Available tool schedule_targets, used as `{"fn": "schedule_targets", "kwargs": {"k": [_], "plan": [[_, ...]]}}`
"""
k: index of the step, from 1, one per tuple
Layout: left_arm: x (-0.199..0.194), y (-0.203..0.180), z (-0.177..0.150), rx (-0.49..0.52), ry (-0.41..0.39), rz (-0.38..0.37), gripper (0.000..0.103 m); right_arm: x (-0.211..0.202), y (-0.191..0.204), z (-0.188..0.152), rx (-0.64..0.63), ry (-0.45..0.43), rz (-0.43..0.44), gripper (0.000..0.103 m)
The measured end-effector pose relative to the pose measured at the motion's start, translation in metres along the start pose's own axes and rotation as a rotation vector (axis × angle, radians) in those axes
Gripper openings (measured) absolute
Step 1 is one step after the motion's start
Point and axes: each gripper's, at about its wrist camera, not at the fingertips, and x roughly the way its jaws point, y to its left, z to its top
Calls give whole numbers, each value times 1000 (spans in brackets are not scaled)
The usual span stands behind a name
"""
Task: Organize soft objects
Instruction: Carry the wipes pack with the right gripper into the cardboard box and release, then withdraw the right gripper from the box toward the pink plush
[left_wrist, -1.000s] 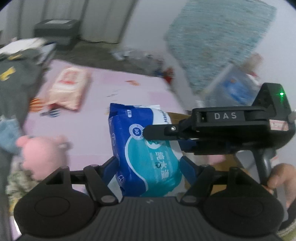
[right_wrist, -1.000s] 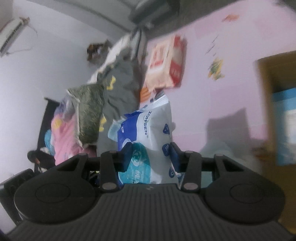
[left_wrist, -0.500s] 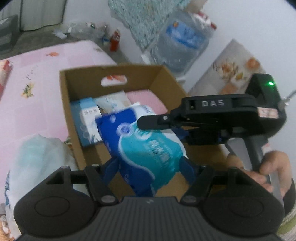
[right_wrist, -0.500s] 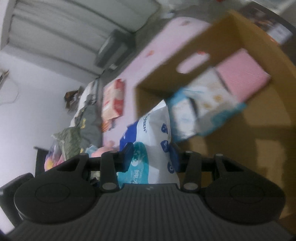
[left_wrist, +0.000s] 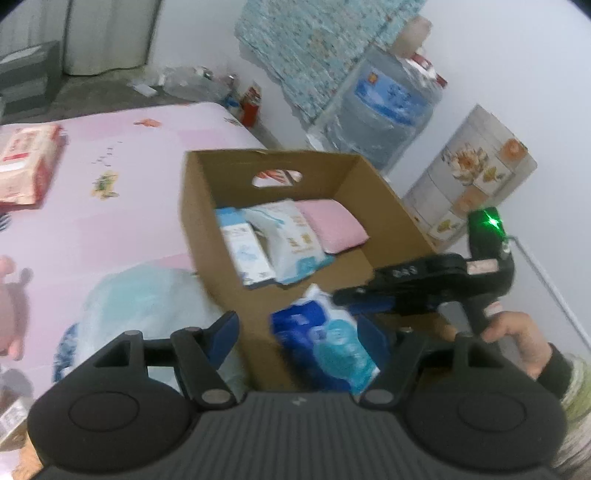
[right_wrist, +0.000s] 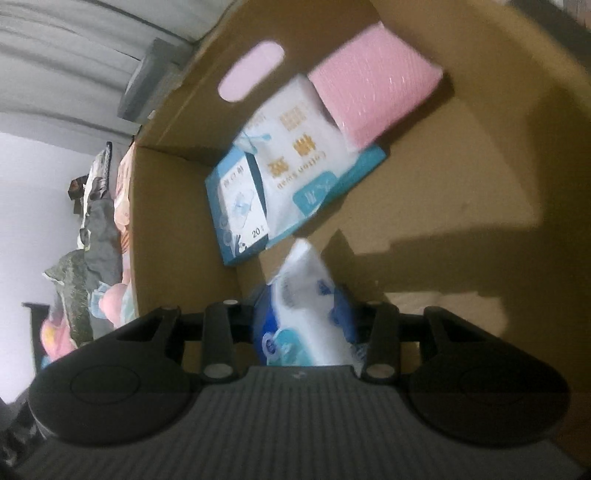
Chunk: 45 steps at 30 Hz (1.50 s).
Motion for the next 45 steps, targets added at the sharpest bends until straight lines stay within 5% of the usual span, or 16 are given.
{"fn": "schedule_targets", "kwargs": {"k": [7, 13, 24, 37, 45], "plan": [[-32, 37, -28, -44, -56, 59, 72, 21, 1, -13, -61, 125, -92, 54], [-50, 68, -58, -117, -84, 64, 72, 31, 8, -19, 34, 78, -65, 44], [-64, 101, -98, -224, -94, 89, 73, 57, 32, -21, 129, -1, -12, 45], [-104, 120, -114, -229, -212, 234, 80, 0, 56, -27, -25, -94, -3, 66], [-127, 134, -114, -239, -304, 372, 80, -35, 124, -28, -203, -157, 88, 69]]}}
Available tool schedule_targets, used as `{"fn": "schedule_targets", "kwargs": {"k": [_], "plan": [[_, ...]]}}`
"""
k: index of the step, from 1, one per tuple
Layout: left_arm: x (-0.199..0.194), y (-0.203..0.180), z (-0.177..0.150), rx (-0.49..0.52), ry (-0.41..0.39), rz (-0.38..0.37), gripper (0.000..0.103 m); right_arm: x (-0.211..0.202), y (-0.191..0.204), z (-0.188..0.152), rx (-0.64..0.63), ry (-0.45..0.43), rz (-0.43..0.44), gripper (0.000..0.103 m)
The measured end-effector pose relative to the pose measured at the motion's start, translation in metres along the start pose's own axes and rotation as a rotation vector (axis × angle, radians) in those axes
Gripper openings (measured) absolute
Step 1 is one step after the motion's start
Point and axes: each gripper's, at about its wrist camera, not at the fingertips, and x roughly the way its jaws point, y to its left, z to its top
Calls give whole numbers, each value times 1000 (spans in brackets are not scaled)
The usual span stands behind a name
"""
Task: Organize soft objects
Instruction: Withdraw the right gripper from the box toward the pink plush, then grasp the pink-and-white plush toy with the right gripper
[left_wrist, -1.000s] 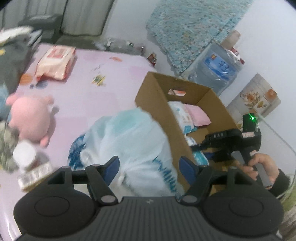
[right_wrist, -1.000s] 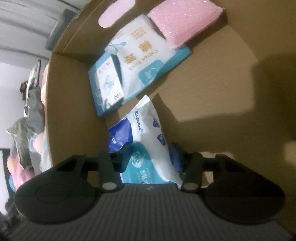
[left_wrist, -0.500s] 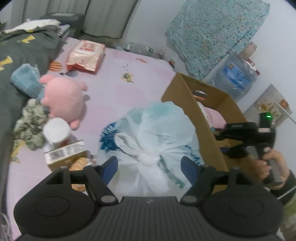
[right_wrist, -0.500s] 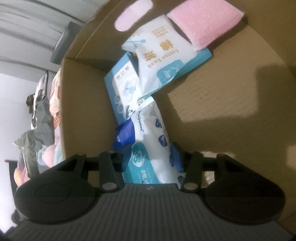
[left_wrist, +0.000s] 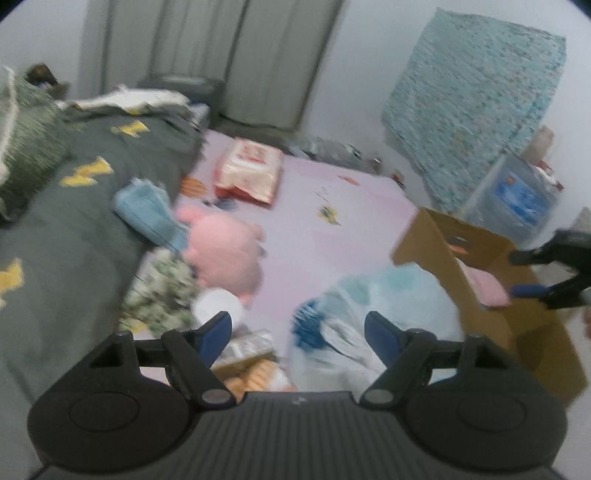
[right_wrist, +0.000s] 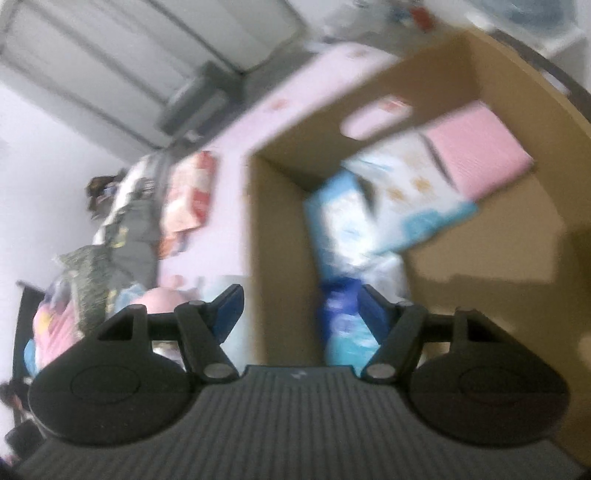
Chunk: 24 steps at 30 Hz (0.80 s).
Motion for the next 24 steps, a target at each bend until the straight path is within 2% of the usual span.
{"fn": "schedule_targets", "kwargs": {"k": [3, 8, 10, 12, 19, 24], "plan": [[-1, 5, 1, 2, -32, 37, 80, 8, 37, 2, -71, 22, 73, 73], [10, 16, 1, 7, -88, 77, 80, 48, 98, 0, -159, 137, 175, 75], [21, 23, 2, -8, -84, 117, 79, 71, 122, -2, -183, 196, 198, 76], [30, 33, 4, -48, -68, 108, 78, 96, 144, -2, -213, 246, 208, 77], [47, 48, 9, -61, -90, 137, 77, 184, 213, -3, -326, 390, 138, 86], [61, 58, 21, -90, -110, 113, 72, 255, 223, 5, -238, 457, 51, 87]]}}
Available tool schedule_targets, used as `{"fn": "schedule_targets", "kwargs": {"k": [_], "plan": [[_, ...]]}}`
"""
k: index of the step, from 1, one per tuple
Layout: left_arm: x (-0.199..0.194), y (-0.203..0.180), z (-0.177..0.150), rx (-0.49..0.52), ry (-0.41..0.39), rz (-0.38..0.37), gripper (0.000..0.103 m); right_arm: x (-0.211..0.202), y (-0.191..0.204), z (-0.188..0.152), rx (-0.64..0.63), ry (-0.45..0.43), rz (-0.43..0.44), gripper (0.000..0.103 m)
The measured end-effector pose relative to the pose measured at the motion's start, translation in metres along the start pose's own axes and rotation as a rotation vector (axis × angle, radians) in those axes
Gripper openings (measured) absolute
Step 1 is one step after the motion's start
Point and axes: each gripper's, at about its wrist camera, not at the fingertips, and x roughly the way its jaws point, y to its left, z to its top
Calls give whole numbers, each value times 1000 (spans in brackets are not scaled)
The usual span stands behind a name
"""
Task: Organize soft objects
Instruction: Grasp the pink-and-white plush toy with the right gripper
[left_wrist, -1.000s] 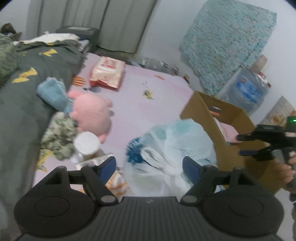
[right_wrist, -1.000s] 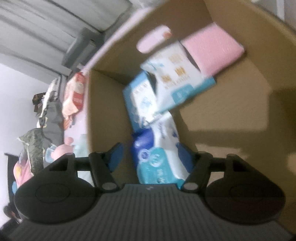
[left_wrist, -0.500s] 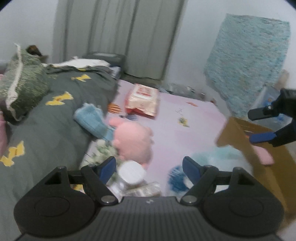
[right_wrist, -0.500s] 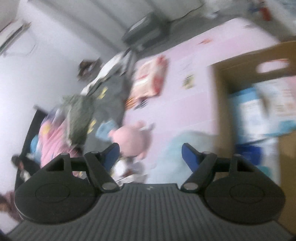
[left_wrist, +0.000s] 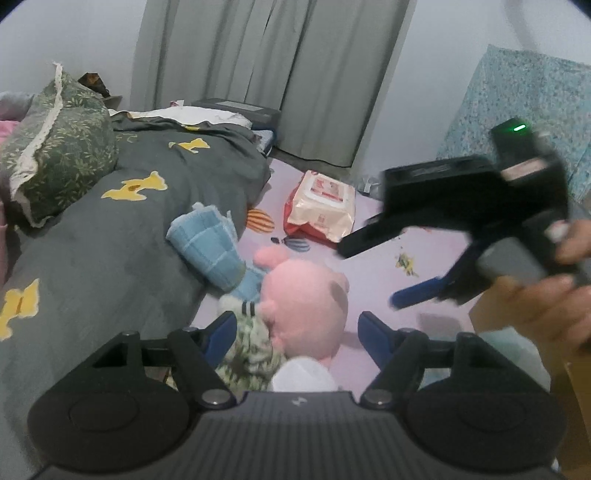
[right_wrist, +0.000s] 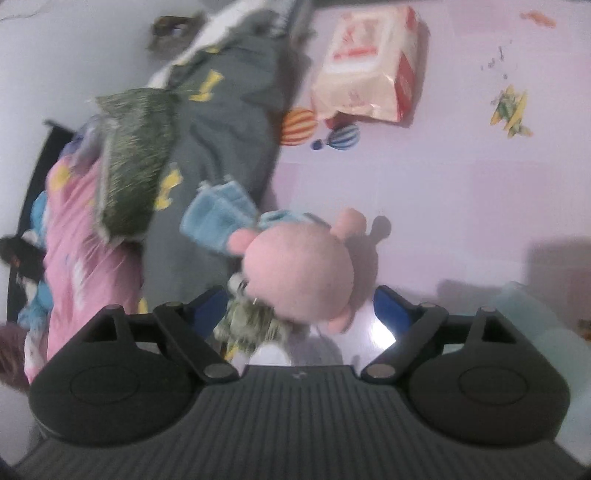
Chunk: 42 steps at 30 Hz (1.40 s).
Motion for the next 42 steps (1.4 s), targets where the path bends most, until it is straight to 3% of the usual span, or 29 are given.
{"fn": "schedule_targets", "kwargs": {"k": [5, 9, 18, 25, 36, 42], "plan": [[23, 0, 17, 26, 20, -20, 68, 36, -12, 23, 117, 27, 7, 87], [49, 4, 32, 10, 87, -45, 68, 49, -18, 31, 163, 33, 26, 87], [97, 6, 46, 16, 240, -59, 69, 48, -32, 32, 215, 58, 77, 84], [82, -4, 47, -9, 225, -182, 69, 38, -52, 28, 259, 61, 123, 71], [77, -56, 35, 57, 196, -316, 69, 7, -84, 21, 282, 21, 102, 71], [87, -84, 24, 94, 230, -389, 69, -28, -99, 20, 248, -76, 38, 71]]}}
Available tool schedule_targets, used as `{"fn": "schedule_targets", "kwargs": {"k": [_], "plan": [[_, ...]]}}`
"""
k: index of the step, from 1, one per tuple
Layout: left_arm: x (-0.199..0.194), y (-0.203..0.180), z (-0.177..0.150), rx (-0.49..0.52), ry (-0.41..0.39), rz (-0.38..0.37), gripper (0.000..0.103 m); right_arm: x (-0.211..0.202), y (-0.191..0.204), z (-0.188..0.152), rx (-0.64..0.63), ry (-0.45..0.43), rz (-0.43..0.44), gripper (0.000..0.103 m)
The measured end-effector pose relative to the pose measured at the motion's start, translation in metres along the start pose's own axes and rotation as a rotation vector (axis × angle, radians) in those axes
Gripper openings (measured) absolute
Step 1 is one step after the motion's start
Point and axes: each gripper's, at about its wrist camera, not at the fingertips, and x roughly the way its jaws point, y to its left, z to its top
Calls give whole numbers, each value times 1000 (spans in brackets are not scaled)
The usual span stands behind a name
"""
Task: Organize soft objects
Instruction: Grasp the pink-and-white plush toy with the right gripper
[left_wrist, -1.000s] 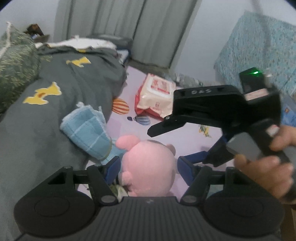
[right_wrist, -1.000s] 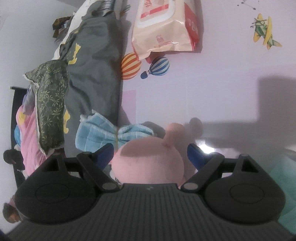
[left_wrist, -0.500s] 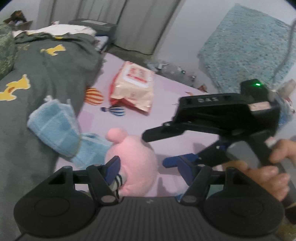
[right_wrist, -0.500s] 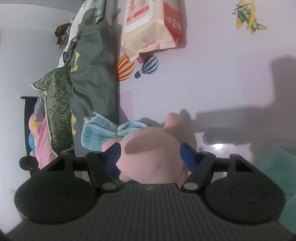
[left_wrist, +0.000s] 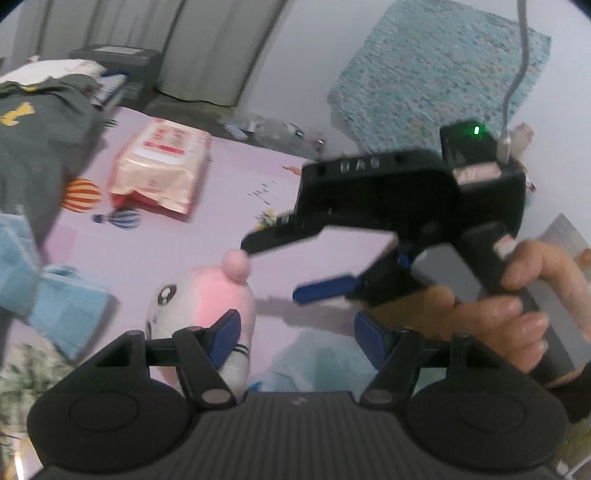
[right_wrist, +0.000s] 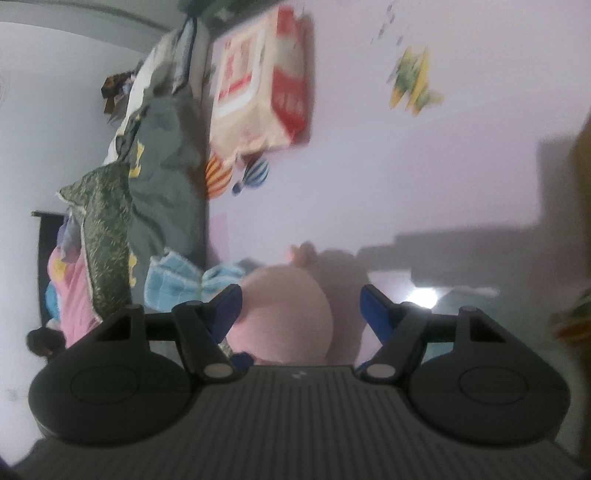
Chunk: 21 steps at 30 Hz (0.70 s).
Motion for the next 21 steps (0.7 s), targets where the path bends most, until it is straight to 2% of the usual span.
{"fn": "schedule_targets", "kwargs": {"k": [3, 7, 11, 16, 21], "plan": [[4, -4, -6, -4, 22, -36, 72, -17, -7, 4, -13, -38, -16, 71], [-7, -2, -15, -14, 7, -64, 77, -25, -12, 8, -33, -60, -32, 73], [-12, 5, -15, -18, 7, 1, 77, -23, -11, 8, -86, -68, -65, 73], [1, 15, -5, -56, 38, 63, 77, -12, -4, 8, -161, -74, -117, 78], [19, 21, 7, -68, 68, 124, 77, 5, -11, 13, -120, -6, -108, 80]]}}
